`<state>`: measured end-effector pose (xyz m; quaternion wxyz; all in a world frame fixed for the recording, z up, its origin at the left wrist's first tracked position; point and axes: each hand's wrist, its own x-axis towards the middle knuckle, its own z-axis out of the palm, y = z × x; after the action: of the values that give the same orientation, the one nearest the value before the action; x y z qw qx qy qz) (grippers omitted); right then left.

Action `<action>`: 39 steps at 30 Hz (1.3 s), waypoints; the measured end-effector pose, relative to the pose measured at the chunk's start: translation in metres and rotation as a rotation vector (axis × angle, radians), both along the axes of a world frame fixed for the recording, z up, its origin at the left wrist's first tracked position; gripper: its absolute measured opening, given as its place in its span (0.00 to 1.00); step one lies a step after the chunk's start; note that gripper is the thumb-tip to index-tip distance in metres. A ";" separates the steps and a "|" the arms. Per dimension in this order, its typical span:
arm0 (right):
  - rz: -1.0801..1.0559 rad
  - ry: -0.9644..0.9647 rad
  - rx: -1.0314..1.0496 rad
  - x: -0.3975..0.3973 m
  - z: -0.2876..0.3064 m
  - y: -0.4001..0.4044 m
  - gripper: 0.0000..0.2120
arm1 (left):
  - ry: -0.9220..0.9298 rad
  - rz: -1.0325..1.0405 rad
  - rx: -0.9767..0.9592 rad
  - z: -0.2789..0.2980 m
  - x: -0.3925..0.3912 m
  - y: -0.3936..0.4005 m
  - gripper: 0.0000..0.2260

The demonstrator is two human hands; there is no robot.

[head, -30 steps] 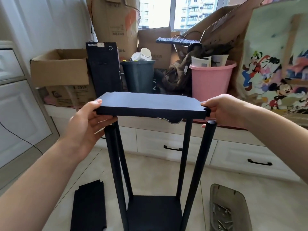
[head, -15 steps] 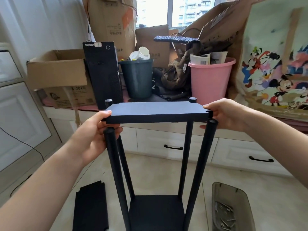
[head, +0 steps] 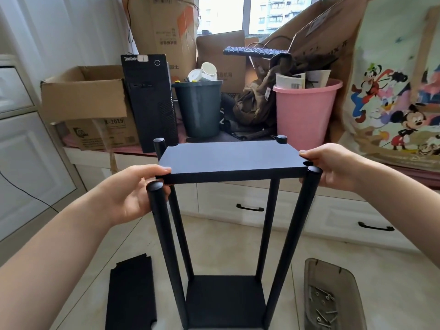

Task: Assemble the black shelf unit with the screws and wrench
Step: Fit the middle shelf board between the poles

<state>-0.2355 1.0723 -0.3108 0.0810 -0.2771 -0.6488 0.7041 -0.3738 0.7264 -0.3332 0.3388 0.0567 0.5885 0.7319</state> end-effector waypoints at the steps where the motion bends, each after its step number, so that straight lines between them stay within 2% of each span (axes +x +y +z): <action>1: -0.002 -0.002 0.004 0.000 -0.001 0.001 0.08 | 0.026 -0.018 -0.028 0.000 -0.001 0.000 0.20; 4: -0.017 0.006 0.007 0.000 -0.003 0.003 0.08 | 0.131 -0.062 -0.082 -0.002 -0.001 -0.003 0.22; 7: -0.013 0.017 -0.006 0.000 -0.005 0.003 0.09 | 0.284 -0.142 -0.026 -0.010 -0.001 -0.010 0.24; 10: -0.006 0.026 -0.024 -0.001 -0.004 0.002 0.09 | 0.392 -0.202 0.063 -0.019 -0.004 -0.020 0.37; 12: -0.006 0.021 -0.026 -0.001 -0.004 0.002 0.08 | 0.479 -0.235 0.051 -0.023 -0.005 -0.024 0.43; 14: -0.011 0.008 -0.012 -0.001 -0.004 0.004 0.07 | 0.556 -0.231 0.018 -0.025 -0.005 -0.025 0.43; 18: -0.029 -0.006 0.022 0.000 -0.004 0.007 0.06 | 0.650 -0.160 0.023 -0.029 -0.008 -0.024 0.32; 20: -0.024 0.000 0.017 0.000 -0.005 0.007 0.06 | 0.657 -0.135 0.028 -0.030 -0.008 -0.023 0.30; 24: -0.021 0.015 0.030 0.000 -0.008 0.007 0.07 | 0.632 -0.105 0.023 -0.030 -0.006 -0.022 0.36; 30: -0.002 0.061 0.015 0.001 -0.018 0.009 0.09 | 0.552 -0.154 0.014 -0.033 -0.006 -0.023 0.36; 35: 0.026 0.118 -0.165 0.003 -0.029 0.009 0.09 | 0.514 -0.069 0.035 -0.048 0.004 -0.015 0.41; 39: 0.048 0.125 -0.248 0.003 -0.033 0.008 0.10 | 0.558 0.006 0.061 -0.056 0.008 -0.010 0.36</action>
<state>-0.2323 1.0799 -0.3440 0.0692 -0.2250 -0.5568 0.7966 -0.3659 0.7166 -0.3892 0.1597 0.2644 0.6368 0.7065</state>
